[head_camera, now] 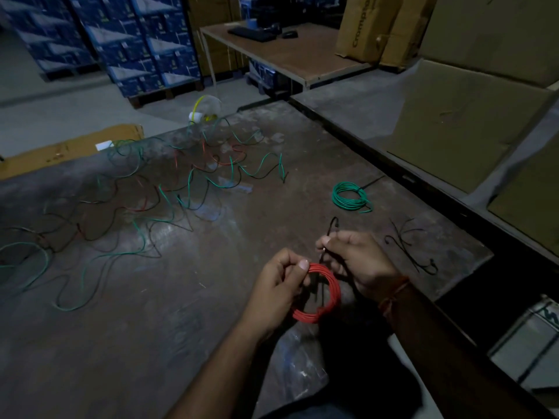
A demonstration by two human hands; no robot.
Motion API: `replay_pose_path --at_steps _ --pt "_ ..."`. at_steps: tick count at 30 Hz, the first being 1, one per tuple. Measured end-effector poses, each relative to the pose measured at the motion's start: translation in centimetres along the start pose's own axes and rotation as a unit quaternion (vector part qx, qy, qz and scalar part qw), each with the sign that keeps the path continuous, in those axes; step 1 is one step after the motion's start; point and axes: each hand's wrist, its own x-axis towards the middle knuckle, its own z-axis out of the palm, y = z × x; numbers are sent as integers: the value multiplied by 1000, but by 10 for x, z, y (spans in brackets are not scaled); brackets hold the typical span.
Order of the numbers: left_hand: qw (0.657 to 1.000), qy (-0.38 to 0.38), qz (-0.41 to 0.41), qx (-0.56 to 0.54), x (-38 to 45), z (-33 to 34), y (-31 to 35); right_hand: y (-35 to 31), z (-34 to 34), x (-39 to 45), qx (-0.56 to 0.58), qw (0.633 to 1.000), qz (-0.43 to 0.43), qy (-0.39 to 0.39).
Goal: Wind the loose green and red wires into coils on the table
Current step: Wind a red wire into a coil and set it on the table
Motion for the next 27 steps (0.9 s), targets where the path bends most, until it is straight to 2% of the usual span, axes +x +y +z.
replay_pose_path --at_steps 3,7,12,17,20,23,25,27 --pt "1000 12 -7 -19 0 1 2 3 4 0 25 999 22 -31" --pt "997 73 -5 -10 4 -1 -2 4 15 -2 18 999 21 -41" --pt "991 132 -21 10 9 -4 -10 -5 23 -10 -47 994 42 -90" --pt "990 132 -31 29 18 -9 -12 -12 26 -21 -74 987 28 -139" --pt "993 116 -33 6 22 -9 -13 -7 25 -19 -99 980 9 -174" --pt "991 131 -41 -5 24 -9 -16 -5 23 -19 -75 974 31 -211" --pt "987 152 -51 -25 26 -9 -17 -5 22 -20 -88 970 19 -224" --pt "982 171 -63 -43 28 -8 -19 -5 21 -24 -189 964 -48 -179"
